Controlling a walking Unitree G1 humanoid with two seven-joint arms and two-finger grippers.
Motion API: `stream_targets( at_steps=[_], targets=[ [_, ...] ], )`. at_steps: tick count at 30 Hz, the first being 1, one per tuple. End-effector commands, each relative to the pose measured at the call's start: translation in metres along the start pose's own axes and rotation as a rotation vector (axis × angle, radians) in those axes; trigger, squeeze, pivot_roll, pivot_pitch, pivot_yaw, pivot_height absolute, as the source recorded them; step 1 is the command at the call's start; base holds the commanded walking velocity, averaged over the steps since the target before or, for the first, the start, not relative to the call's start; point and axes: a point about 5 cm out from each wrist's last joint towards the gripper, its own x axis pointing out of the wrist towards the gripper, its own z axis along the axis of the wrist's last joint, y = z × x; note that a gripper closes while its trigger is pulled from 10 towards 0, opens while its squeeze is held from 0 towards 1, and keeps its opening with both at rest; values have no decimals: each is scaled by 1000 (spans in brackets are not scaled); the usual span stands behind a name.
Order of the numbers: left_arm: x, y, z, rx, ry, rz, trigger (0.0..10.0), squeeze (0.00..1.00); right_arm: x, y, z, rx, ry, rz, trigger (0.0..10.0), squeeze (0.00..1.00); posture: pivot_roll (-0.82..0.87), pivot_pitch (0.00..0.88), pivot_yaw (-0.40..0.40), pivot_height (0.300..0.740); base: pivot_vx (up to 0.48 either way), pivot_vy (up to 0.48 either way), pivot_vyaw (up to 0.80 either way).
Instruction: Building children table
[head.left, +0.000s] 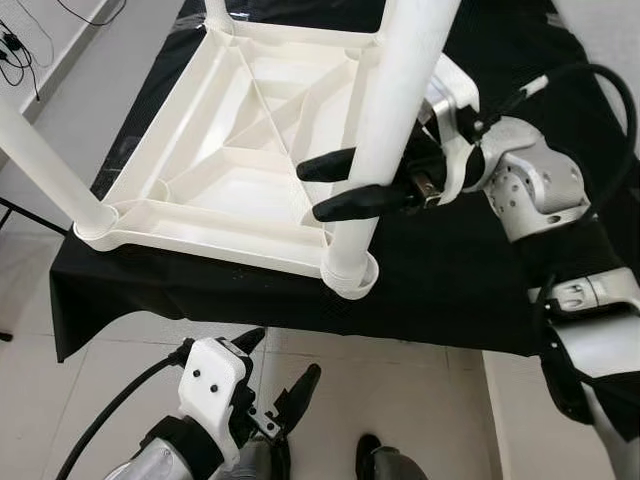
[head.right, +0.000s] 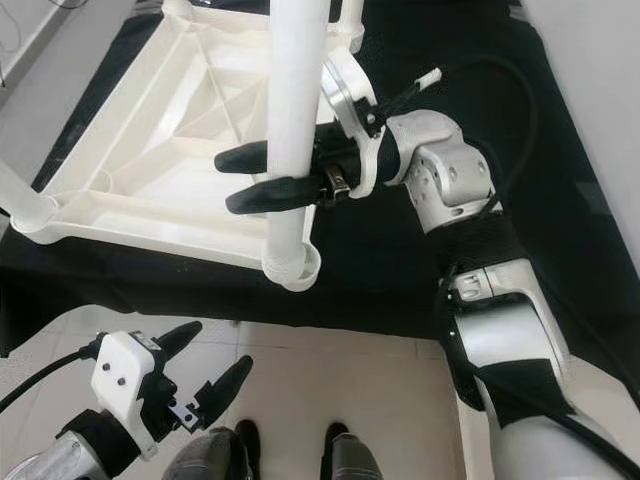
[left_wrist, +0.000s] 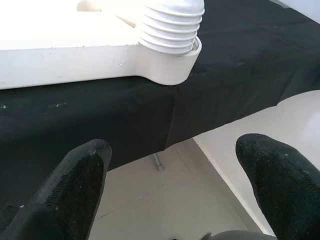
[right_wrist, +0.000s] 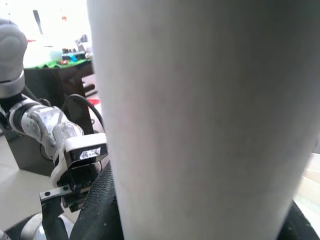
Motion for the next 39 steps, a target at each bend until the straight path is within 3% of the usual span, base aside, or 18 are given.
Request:
stream_targets(
  at_steps=[1,35,39],
  targets=[
    [-3,-4,0,13,6,-15,10000,0,1,0,-5,18,26,15,10000,0,119,360,-22,740,0,0,0],
    [-11,-2,0,21,5,-6,10000,0,-10,-2,4,-4,47,14,10000,0,116,368,-4,740,0,0,0],
    [-10,-2,0,20,2,-6,10000,0,-7,0,1,-39,95,33,10000,0,116,367,-3,740,0,0,0]
  ],
)
